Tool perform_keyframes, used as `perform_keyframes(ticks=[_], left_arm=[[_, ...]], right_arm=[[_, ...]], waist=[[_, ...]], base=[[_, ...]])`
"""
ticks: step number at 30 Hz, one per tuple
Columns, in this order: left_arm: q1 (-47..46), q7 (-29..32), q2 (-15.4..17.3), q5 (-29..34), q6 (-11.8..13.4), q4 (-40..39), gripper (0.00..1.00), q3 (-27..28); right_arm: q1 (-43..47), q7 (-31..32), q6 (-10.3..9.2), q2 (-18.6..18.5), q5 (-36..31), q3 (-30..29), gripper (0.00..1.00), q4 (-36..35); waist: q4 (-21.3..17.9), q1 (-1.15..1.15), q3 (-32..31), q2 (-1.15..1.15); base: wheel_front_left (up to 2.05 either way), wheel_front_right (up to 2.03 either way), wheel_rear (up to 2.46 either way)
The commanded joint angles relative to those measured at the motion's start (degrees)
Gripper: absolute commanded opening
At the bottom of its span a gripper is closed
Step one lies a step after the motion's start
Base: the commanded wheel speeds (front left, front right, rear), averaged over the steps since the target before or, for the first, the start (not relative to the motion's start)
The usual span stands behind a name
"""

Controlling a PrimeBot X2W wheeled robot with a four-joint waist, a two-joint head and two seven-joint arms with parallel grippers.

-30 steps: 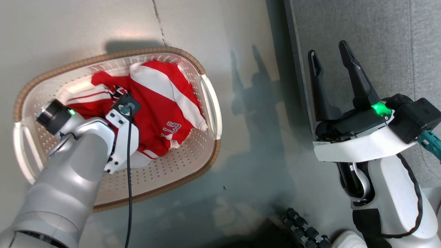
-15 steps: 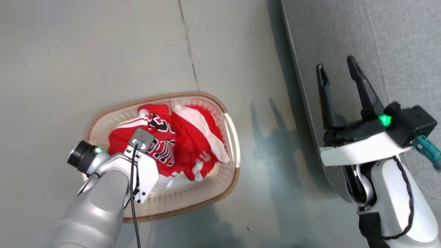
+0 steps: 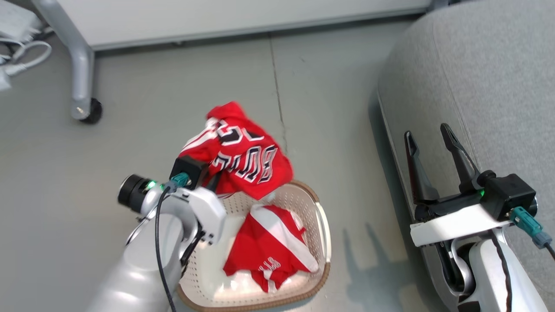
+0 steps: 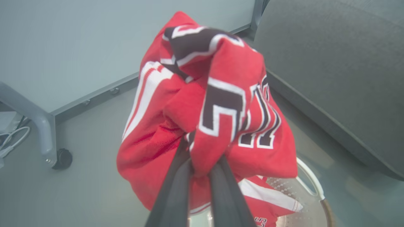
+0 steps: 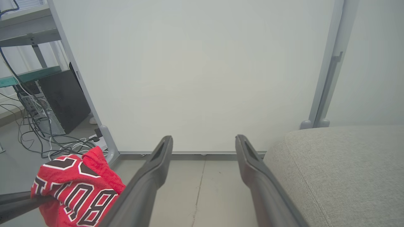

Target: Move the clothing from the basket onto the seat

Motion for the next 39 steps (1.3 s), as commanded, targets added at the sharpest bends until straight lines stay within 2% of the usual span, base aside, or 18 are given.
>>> perform_keyframes(ticks=[1, 4, 6, 10, 17, 21, 25, 28, 34, 39], left_arm=[[0.33, -0.45, 0.06, -0.86, 0.02, -1.45, 0.00, -0.09], [1.92, -0.48, 0.11, -2.58, 2.00, -10.34, 0.00, 0.94], [4.08, -0.46, 0.25, -3.33, 4.49, -16.57, 0.00, 3.13], [7.78, -0.49, 0.10, -3.48, 7.65, -31.06, 0.00, 7.87], [14.52, -0.49, 0.13, -1.10, 8.34, -54.69, 0.00, 12.69], [17.10, -0.38, 0.10, 0.04, 7.77, -63.05, 0.00, 13.15], [18.40, -0.39, 0.06, 0.64, 8.19, -67.82, 0.00, 12.19], [19.37, -0.38, 0.10, 0.94, 7.21, -68.54, 0.00, 9.53], [19.55, -0.39, 0.10, 0.92, 4.56, -61.78, 0.00, 3.22], [18.67, -0.39, 0.13, 0.17, 4.71, -57.77, 0.00, 1.69]], right_arm=[[0.59, -0.32, 0.11, -0.44, -0.36, -0.19, 1.00, 0.11], [1.70, -0.31, 0.11, -0.43, -0.74, 0.02, 1.00, 0.06], [2.34, -0.31, 0.11, -0.44, -1.06, 0.12, 1.00, -0.08], [4.35, -0.31, 0.11, -0.46, -1.45, -0.54, 1.00, -0.57], [8.76, -0.32, 0.11, -0.41, -0.96, -1.26, 1.00, -1.40], [10.43, -0.32, 0.11, -0.41, -1.17, -0.67, 1.00, -1.32], [11.39, -0.32, 0.11, -0.42, -0.84, -1.14, 1.00, -1.81], [12.13, -0.31, 0.11, -0.41, -0.78, -1.17, 1.00, -1.94], [12.28, -0.32, 0.11, -0.41, -1.58, -0.47, 1.00, -2.02], [12.19, -0.31, 0.11, -0.40, -1.83, -0.83, 1.00, -3.07]], waist=[[2.20, 0.00, -3.54, 0.00], [2.87, 0.00, -5.58, 0.00], [3.29, 0.00, -6.87, 0.00], [4.03, 0.00, -9.47, 0.00], [4.38, 0.00, -12.62, 0.00], [4.21, 0.00, -13.98, 0.00], [3.94, 0.00, -14.80, 0.00], [3.76, 0.00, -15.13, 0.00], [3.25, 0.00, -15.39, 0.00], [2.42, 0.00, -14.94, 0.00]], base=[[0.00, 0.00, 0.00], [0.00, 0.00, 0.00], [0.00, 0.00, 0.00], [0.00, 0.00, 0.00], [0.00, 0.00, 0.00], [0.00, 0.00, 0.00], [0.00, 0.00, 0.00], [0.00, 0.00, 0.00], [0.00, 0.00, 0.00], [0.00, 0.00, 0.00]])
